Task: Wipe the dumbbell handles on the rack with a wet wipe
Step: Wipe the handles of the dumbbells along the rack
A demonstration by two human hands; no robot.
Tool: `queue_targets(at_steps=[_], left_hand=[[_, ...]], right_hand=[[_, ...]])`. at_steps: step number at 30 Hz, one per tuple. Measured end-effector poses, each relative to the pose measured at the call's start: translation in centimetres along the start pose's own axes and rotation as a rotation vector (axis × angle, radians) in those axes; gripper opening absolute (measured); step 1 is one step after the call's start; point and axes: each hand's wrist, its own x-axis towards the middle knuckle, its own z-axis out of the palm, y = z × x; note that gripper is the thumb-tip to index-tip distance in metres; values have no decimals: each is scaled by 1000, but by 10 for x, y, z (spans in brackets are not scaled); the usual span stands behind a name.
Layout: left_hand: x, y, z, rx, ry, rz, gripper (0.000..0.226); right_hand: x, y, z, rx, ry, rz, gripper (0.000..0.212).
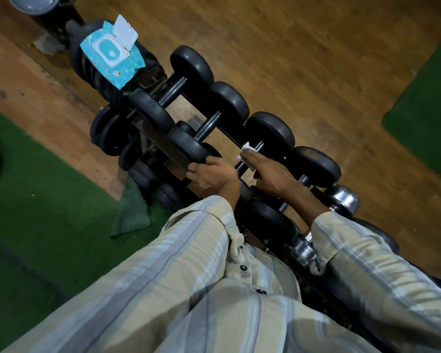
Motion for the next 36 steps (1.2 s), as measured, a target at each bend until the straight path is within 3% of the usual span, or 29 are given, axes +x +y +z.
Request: queue_targets(at_steps=[5,16,18,21,25,36], left_hand=[[0,1,-3,-5,-40,-23,37],[1,-3,1,-6,-31,-1,37],[2,-3,0,-5,-30,-2,38],[2,-4,1,-2,-27,5,40],[2,-3,2,-1,4,9,42],[0,-2,-1,-17,-38,2,39]], right_hand=[[-3,-7,6,-99,-49,-132,89],[-1,3,18,-241,236,231,109],[-5,-6,30,-129,306,308,106],[-14,-16,39,258,363,367,103],[-8,-20,40,749,324,406,99],[26,-51,0,1330,321,756,95]])
